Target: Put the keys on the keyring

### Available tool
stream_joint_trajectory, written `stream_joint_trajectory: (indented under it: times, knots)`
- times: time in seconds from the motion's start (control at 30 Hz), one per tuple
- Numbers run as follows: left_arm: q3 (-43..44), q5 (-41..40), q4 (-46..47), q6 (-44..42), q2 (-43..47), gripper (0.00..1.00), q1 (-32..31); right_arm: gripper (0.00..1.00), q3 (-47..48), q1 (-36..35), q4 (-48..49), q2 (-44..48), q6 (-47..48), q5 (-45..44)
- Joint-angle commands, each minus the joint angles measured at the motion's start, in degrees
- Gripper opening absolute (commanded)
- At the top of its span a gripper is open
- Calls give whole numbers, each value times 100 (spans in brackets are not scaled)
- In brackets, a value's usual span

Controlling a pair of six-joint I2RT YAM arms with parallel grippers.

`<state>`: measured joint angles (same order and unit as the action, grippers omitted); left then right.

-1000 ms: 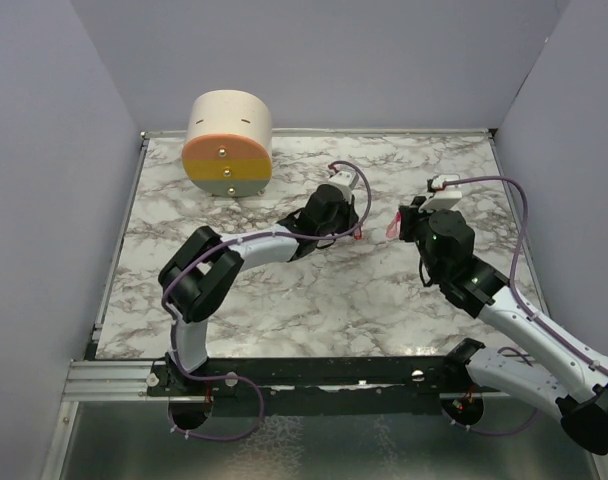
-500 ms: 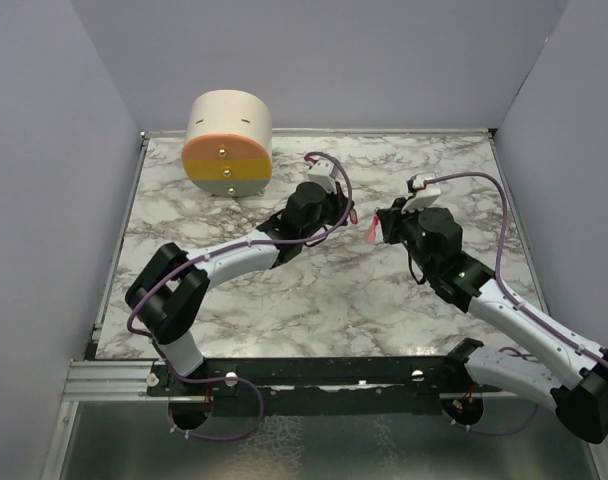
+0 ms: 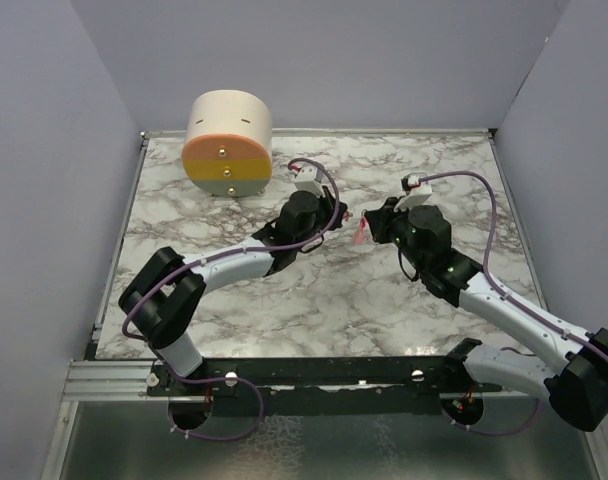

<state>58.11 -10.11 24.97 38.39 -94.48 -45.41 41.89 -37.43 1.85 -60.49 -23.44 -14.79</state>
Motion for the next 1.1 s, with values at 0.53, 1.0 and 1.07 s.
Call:
stream_joint_trajectory:
  times: [0.53,1.0,1.07]
  knots:
    - [-1181,-840,1898,1600,726,0,-47,1,-358,-14,1085,-317,-1021,615]
    - [-1275,-905,2010,1886,768,0,-139,1,-302,-19,1444,-612,-1013,855]
    - [-1265,-902,2011,1920,760,0,-150,1,-300,-19,1504,-636,-1013,850]
